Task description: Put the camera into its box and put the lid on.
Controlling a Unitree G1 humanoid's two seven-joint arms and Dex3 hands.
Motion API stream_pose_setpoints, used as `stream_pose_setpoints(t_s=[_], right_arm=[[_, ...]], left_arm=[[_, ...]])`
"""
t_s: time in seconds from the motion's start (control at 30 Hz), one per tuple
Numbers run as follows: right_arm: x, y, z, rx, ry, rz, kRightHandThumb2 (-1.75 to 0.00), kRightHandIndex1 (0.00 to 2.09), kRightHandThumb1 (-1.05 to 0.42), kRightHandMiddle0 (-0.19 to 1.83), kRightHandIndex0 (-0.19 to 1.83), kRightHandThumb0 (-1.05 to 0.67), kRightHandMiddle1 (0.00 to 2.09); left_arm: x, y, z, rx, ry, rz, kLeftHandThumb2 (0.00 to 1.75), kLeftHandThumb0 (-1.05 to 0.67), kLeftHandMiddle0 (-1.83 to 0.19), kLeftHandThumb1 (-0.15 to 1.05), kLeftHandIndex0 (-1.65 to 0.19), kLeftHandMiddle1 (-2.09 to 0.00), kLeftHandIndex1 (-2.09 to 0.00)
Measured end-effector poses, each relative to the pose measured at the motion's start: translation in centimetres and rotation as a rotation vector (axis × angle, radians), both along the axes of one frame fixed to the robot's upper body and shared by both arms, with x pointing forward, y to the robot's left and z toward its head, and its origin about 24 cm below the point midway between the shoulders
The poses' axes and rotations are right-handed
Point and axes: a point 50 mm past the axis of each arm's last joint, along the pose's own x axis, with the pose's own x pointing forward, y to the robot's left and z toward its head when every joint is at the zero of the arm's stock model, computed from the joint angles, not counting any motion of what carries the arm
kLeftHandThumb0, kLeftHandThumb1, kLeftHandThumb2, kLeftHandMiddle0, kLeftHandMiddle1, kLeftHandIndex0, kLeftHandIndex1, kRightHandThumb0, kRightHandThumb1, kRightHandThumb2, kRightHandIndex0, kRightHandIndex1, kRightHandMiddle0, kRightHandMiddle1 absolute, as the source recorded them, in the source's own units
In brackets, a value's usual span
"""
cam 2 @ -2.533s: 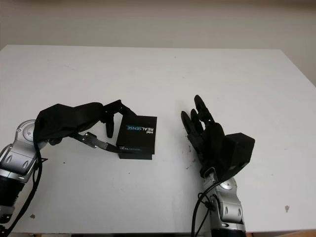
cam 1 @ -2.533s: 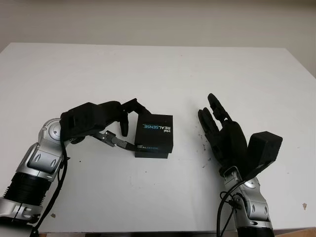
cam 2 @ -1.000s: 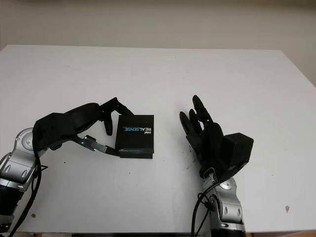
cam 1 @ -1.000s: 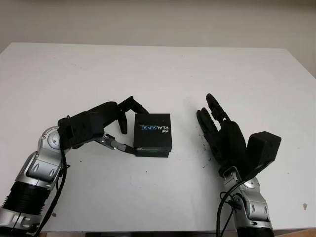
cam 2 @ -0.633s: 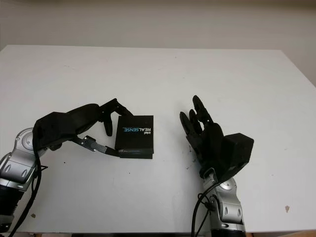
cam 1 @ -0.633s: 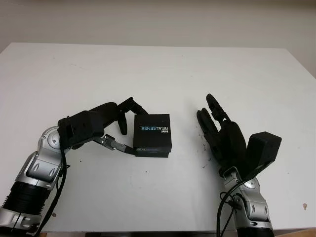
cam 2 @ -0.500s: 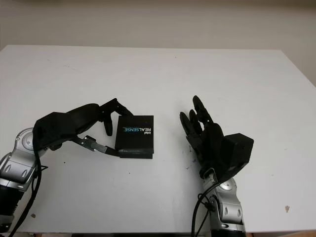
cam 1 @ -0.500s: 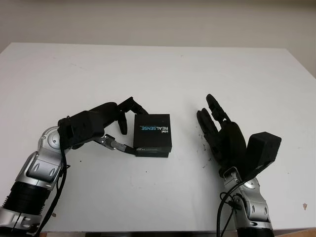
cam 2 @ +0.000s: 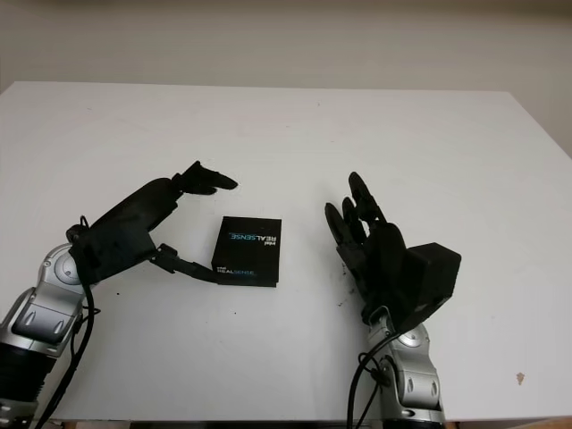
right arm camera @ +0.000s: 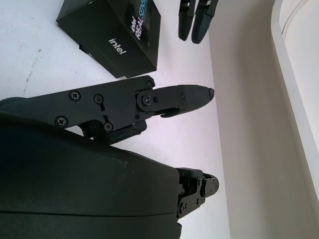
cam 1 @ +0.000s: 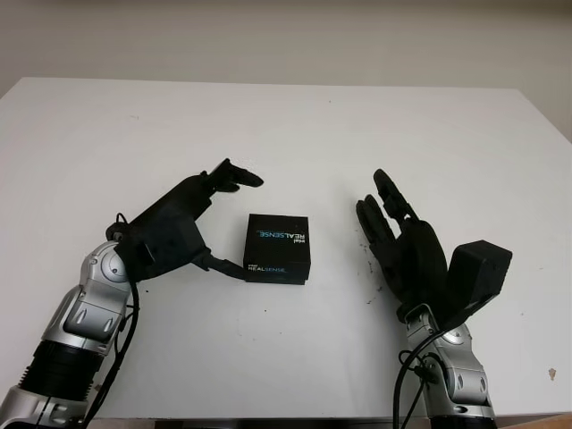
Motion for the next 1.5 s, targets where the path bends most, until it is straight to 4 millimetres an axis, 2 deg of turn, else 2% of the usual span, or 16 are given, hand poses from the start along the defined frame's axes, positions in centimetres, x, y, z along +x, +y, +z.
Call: stream_pose_setpoints(t_s=[0.2, 0.33, 0.4, 0.47, 0.53, 0.6, 0.67, 0.7, 0.73, 0.77, 0.87, 0.97, 1.17, 1.27, 1.33, 1.5], right_arm=[[-0.1, -0.1, -0.2, 0.001, 0.007, -0.003, -0.21, 0.06, -1.05, 0.14, 0.08, -0.49, 0.07], [-0.1, -0.1, -0.2, 0.002, 0.007, -0.003, -0.21, 0.05, -1.05, 0.13, 0.07, -0.5, 0.06], [-0.1, 0.0, -0.2, 0.003, 0.008, -0.001, -0.21, 0.05, -1.05, 0.13, 0.07, -0.49, 0.06], [-0.1, 0.0, -0.2, 0.004, 0.007, 0.002, -0.22, 0.05, -1.05, 0.13, 0.07, -0.48, 0.06], [-0.1, 0.0, -0.2, 0.002, 0.007, 0.003, -0.23, 0.05, -1.05, 0.13, 0.07, -0.48, 0.06], [-0.1, 0.0, -0.2, 0.002, 0.007, 0.005, -0.22, 0.05, -1.05, 0.13, 0.07, -0.48, 0.06], [-0.1, 0.0, -0.2, 0.004, 0.006, 0.005, -0.22, 0.05, -1.05, 0.12, 0.06, -0.48, 0.05], [-0.1, 0.0, -0.2, 0.006, 0.006, 0.005, -0.22, 0.04, -1.05, 0.11, 0.05, -0.48, 0.05], [-0.1, 0.1, -0.1, 0.008, 0.005, 0.006, -0.22, 0.05, -1.05, 0.11, 0.05, -0.48, 0.05], [-0.1, 0.1, -0.1, 0.011, 0.004, 0.006, -0.22, 0.05, -1.05, 0.12, 0.05, -0.48, 0.06], [-0.1, 0.1, -0.1, 0.012, 0.003, 0.005, -0.23, 0.05, -1.05, 0.13, 0.05, -0.47, 0.06], [0.2, 0.1, 0.3, 0.012, -0.011, -0.001, -0.23, 0.05, -1.05, 0.13, 0.05, -0.46, 0.06], [0.7, 0.3, 1.4, 0.006, -0.043, -0.002, -0.22, 0.05, -1.05, 0.12, 0.05, -0.46, 0.06], [0.8, 0.3, 1.5, 0.004, -0.046, -0.006, -0.22, 0.04, -1.05, 0.11, 0.04, -0.47, 0.05], [0.8, 0.3, 1.5, 0.004, -0.046, -0.006, -0.24, 0.04, -1.05, 0.1, 0.04, -0.49, 0.05], [1.2, 0.6, 2.1, -0.011, -0.065, 0.014, -0.41, 0.01, -1.05, -0.04, -0.07, -0.55, 0.01]], left_arm=[[0.0, -0.1, -0.1, -0.006, 0.006, 0.003, 0.3, -0.57, 0.05, 1.05, 0.19, -0.59, -0.88], [0.0, -0.1, -0.1, -0.018, 0.012, -0.001, 0.27, -0.52, 0.15, 1.05, 0.19, -0.76, -0.9], [0.0, 0.0, -0.1, -0.031, 0.029, -0.005, 0.26, -0.49, 0.12, 1.05, 0.19, -0.63, -0.85], [0.0, 0.3, -0.1, -0.062, 0.07, -0.008, 0.25, -0.44, 0.01, 1.05, 0.18, -0.35, -0.76], [0.0, 0.7, 0.0, -0.112, 0.119, -0.007, 0.24, -0.38, -0.04, 1.05, 0.16, -0.2, -0.68], [0.0, 1.1, 0.1, -0.166, 0.162, 0.0, 0.42, -0.36, -0.08, 0.98, 0.14, -0.12, -0.6], [-0.2, 1.6, 0.5, -0.208, 0.195, -0.014, 0.97, -0.39, -0.08, 0.72, 0.13, -0.07, -0.48], [-0.3, 1.8, 0.7, -0.215, 0.208, -0.03, 1.06, -0.39, -0.08, 0.67, 0.13, -0.06, -0.46], [-0.5, 2.1, 1.0, -0.209, 0.256, -0.068, 1.09, -0.42, 0.02, 0.67, 0.16, -0.05, -0.3], [-0.6, 2.6, 1.3, -0.187, 0.321, -0.111, 0.97, -0.4, 0.11, 0.7, 0.18, -0.04, -0.14], [-1.3, 4.4, 2.7, -0.092, 0.533, -0.282, 0.27, -0.44, 0.15, 0.98, 0.16, -0.06, -0.06], [-1.9, 6.4, 4.4, -0.043, 0.662, -0.458, 0.12, -0.53, 0.15, 1.04, 0.15, -0.06, -0.06], [-2.1, 8.9, 5.6, -0.145, 0.627, -0.516, 0.06, -0.71, 0.18, 1.0, 0.17, -0.05, -0.05], [-1.8, 9.3, 5.0, -0.318, 0.442, -0.351, 0.24, -0.83, 0.14, 1.04, 0.15, -0.06, -0.06], [-1.7, 8.9, 4.0, -0.419, 0.328, -0.212, 0.4, -0.79, 0.18, 1.05, 0.18, -0.04, -0.04], [-2.2, 7.2, 1.3, -0.722, 0.071, 0.105, 0.53, -0.75, 0.19, 1.05, 0.19, 0.0, 0.0]])
